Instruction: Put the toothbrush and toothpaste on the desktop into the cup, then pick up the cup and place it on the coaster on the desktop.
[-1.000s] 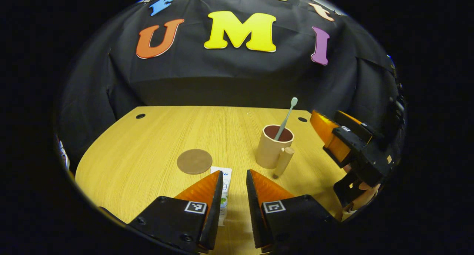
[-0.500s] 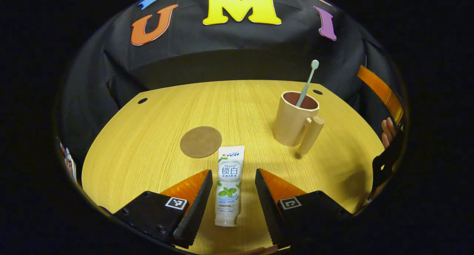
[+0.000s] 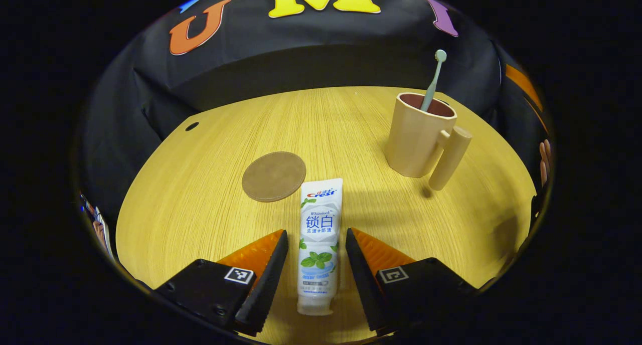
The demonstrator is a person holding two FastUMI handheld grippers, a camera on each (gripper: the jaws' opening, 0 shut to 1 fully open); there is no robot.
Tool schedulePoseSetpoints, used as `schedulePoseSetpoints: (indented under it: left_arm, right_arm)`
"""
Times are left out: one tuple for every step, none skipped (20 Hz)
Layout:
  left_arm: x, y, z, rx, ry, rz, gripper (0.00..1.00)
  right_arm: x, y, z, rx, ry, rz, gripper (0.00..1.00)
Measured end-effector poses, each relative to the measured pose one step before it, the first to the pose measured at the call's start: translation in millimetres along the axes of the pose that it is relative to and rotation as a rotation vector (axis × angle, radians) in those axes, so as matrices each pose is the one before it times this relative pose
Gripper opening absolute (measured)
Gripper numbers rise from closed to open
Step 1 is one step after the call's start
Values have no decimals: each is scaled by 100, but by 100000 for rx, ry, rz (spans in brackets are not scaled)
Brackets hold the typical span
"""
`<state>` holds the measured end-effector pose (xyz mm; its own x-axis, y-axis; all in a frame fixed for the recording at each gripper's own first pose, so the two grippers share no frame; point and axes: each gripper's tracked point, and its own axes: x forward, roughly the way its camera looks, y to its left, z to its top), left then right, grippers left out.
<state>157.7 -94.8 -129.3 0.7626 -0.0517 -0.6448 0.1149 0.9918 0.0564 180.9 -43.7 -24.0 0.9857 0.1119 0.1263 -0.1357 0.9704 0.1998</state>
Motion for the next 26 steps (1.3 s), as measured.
schedulePoseSetpoints:
  left_arm:
    - [88,-164,138,869,13,39,75]
    - [-19,-185,5,325,-159,-672,75]
    - [60,-217,7,30,-184,-521,72]
    - [193,-176,52,-91,-125,-709,69]
    - [-120,-109,72,-861,-510,-719,62]
    - [51,-102,-17,-417,-158,-664,59]
    - [-76,-115,27,-820,22,-838,58]
    - [141,-33,-79,-787,-157,-507,51]
    - [-4,-22,-80,-298,-45,-491,48]
    - [-40,-15,48,-679,-273,-148,47]
    - [-146,89,-19,-757,-504,174,45]
    - [-45,-64,74,-1147,-833,-369,43]
    - [-344,-245,72,-1721,-1743,-1113,40]
    - [-343,-262,445,-1688,-3270,-1455,40]
    - [-492,-26,660,-445,-4417,-183,39]
    - [-507,161,916,272,-4693,967,39]
    - [-512,93,1064,-74,-4835,745,39]
    - [-496,68,1150,-188,-5036,787,39]
    - [-387,-72,1040,246,-5147,449,38]
    - [-273,-97,1208,303,-5271,167,38]
    - [-172,-217,1066,-57,-4241,-193,37]
    - [-44,-432,1009,-188,-3253,-1218,37]
    - [-282,-579,884,-717,-2688,-1855,37]
    - [52,-687,1126,-991,-3065,-1927,38]
    - [-9,-724,1255,-524,-2881,-1671,38]
    - [195,-712,1154,667,-3301,-1144,37]
  right_arm:
    - [-39,112,-143,-246,179,156,96]
    - [-41,45,-51,-130,328,210,96]
    - [39,33,-183,-52,366,-15,96]
    - [-18,35,24,190,263,84,96]
    - [-35,-55,39,406,-38,65,96]
    - [-25,-5,102,679,-90,139,96]
    - [-21,-16,-36,682,73,110,96]
    - [-48,-5,6,533,110,51,96]
    - [8,-70,17,247,-28,-64,96]
    - [16,-22,22,-76,-59,-74,96]
    - [-1,13,-78,-196,22,-80,96]
    - [16,20,8,-95,1,76,96]
    - [-31,48,55,-98,-28,109,96]
    - [-53,78,11,-49,-196,170,96]
    - [-91,32,29,-102,-112,45,96]
    - [15,57,-25,-94,30,57,96]
    - [66,-11,-36,-139,-16,12,96]
    - [52,8,7,-221,153,-131,96]
    - [-64,-34,-56,-30,14,-47,96]
    - [-45,52,54,65,-123,150,96]
    - [-1,127,-162,-219,63,35,96]
    - [85,-44,-74,-588,254,-250,96]
    - [19,-38,-172,-689,228,-383,96]
    - [-37,-123,-49,-546,235,-289,96]
    - [90,67,-21,-448,20,-197,96]
    - [-24,-58,101,-119,-458,-360,96]
